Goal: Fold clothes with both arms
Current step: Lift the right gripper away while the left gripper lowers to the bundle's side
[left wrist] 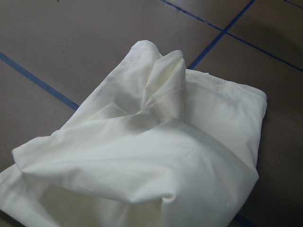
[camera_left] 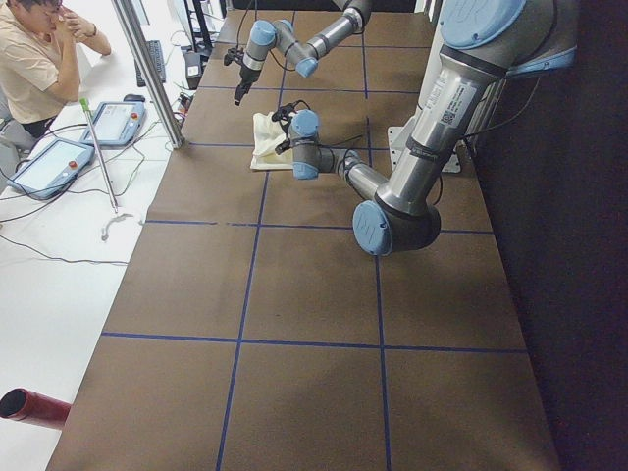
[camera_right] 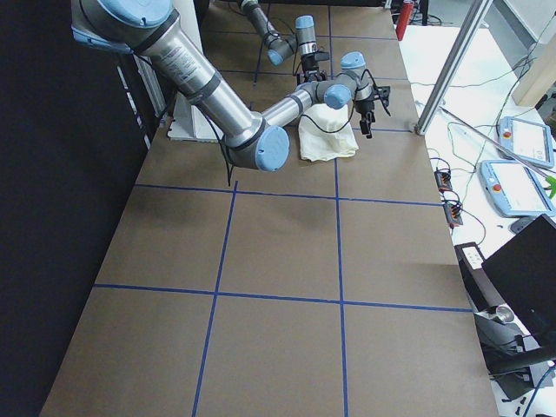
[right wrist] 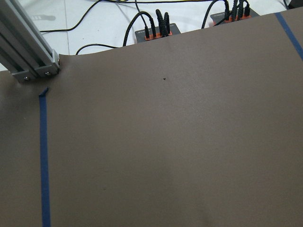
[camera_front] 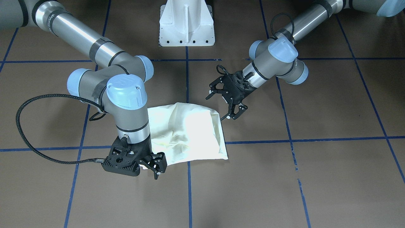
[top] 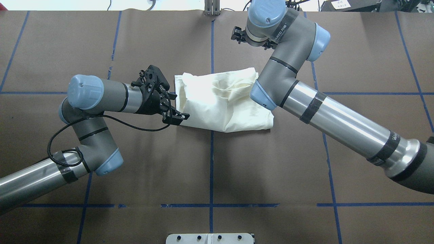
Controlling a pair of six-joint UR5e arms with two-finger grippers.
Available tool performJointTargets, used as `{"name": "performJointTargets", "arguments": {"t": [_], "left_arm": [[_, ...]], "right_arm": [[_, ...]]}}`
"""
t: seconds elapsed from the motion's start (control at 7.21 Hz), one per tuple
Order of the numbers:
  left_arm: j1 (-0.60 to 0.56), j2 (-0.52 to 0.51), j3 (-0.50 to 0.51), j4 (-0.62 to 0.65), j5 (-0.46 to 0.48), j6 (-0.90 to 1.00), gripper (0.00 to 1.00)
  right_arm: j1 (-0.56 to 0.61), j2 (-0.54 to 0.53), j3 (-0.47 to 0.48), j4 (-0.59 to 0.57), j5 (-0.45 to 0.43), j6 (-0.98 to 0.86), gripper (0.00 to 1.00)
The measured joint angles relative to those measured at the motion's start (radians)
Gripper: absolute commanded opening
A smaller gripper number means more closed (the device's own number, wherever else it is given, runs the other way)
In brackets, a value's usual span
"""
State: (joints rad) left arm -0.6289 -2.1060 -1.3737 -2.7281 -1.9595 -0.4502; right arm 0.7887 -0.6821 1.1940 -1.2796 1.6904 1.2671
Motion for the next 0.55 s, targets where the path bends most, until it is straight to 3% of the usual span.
{"name": "performJointTargets", "arguments": {"t": [0.14,0.28,0.55], "left_arm": [[0.005,-0.002,0.038,-0.051,-0.001,0.009,0.97],[0.012,-0.004,0.059,-0.078,-0.001,0.011,0.82],[0.029,-0.006,0.069,-0.092,-0.001,0.012,0.77]], "right_arm": [[0.000,-0.006,0.005,0.000,0.000,0.000,1.00],[0.000,-0.009,0.008,0.000,0.000,0.000,1.00],[0.000,-0.011,0.008,0.000,0.000,0.000,1.00]]}}
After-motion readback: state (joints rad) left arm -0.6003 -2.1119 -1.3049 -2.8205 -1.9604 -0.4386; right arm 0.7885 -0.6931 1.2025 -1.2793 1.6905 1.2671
